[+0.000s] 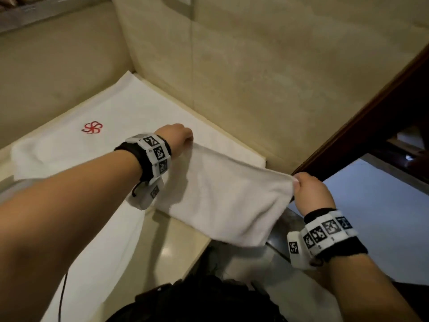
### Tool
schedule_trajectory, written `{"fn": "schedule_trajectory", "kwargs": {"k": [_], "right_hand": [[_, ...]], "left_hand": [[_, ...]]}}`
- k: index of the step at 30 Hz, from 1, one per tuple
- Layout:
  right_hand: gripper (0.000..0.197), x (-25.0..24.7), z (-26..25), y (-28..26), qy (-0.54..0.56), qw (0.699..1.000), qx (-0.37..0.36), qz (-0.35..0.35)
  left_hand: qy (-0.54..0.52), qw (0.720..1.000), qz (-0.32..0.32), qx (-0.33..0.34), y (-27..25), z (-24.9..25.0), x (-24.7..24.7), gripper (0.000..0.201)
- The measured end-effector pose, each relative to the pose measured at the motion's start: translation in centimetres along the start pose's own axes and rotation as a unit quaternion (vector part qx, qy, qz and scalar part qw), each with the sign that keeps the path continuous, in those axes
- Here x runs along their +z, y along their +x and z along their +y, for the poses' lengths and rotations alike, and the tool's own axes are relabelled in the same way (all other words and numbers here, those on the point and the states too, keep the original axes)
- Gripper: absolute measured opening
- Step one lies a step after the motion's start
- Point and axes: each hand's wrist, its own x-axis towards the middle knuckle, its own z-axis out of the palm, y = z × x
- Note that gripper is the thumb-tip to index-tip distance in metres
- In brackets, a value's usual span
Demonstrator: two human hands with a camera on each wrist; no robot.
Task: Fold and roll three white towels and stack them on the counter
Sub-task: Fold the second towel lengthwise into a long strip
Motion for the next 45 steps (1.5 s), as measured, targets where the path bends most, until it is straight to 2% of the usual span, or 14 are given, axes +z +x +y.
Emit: {"fn": "schedule_trajectory", "kwargs": {"k": [3, 8, 11, 14, 17, 21, 23, 26, 30, 34, 36, 38, 42, 45], "right_hand": [[0.03, 0.9, -2.8, 1.5, -0.023, 0.995, -0.052, -0.084], [0.039, 2.7, -12.1, 4.7, -0.005, 0.959, -0.239, -0.154], [0.044, 4.4, -18.6, 6.0, -0.037, 0.924, -0.334, -0.182], [0.03, 6.1, -23.1, 7.0, -0.089, 0.893, -0.395, -0.197], [0.025, 6.9, -24.2, 8.4, -0.153, 0.878, -0.4, -0.212], [0.02, 6.2, -25.7, 9.2, -0.198, 0.875, -0.394, -0.199], [0.019, 6.3, -28.6, 8.4, -0.18, 0.867, -0.421, -0.197], [0.035, 8.2, -35.0, 6.4, -0.143, 0.828, -0.495, -0.22], [0.027, 10.4, -41.8, 5.0, -0.123, 0.806, -0.532, -0.23], [0.027, 10.8, -44.4, 5.1, -0.068, 0.814, -0.519, -0.253], [0.031, 10.9, -45.4, 4.1, -0.047, 0.795, -0.54, -0.273], [0.023, 10.3, -46.4, 3.4, -0.012, 0.779, -0.566, -0.268], [0.02, 6.5, -45.8, 6.9, 0.158, 0.8, -0.53, -0.232], [0.026, 3.9, -43.1, 13.0, 0.15, 0.863, -0.451, -0.173]], "left_hand": [[-0.003, 0.999, -0.05, -0.01, 1.9, -0.6, 2.1, 0.029], [0.019, 1.0, 0.006, 0.022, 0.9, -4.3, 4.2, 0.037], [0.04, 0.999, 0.001, -0.032, -0.4, -7.6, 4.3, 0.041], [0.059, 0.995, -0.016, -0.08, -1.4, -10.6, 3.9, 0.04], [0.081, 0.991, -0.018, -0.103, -2.6, -13.3, 3.4, 0.039], [0.08, 0.98, -0.018, -0.184, -5.6, -17.5, 2.4, 0.04], [0.053, 0.973, -0.018, -0.223, -7.1, -19.5, 1.9, 0.044], [0.009, 0.964, -0.013, -0.266, -9.1, -22.0, 1.1, 0.05], [0.032, 0.95, -0.018, -0.311, -12.1, -25.0, -0.3, 0.045], [0.043, 0.94, -0.009, -0.339, -14.2, -26.9, -2.0, 0.044], [0.043, 0.944, 0.022, -0.327, -13.9, -27.0, -3.5, 0.044], [0.046, 0.948, 0.071, -0.308, -12.9, -26.9, -5.6, 0.04], [0.056, 0.945, 0.112, -0.302, -10.9, -27.4, -9.9, 0.039], [0.021, 0.933, 0.155, -0.323, -8.5, -27.9, -12.1, 0.037]]}}
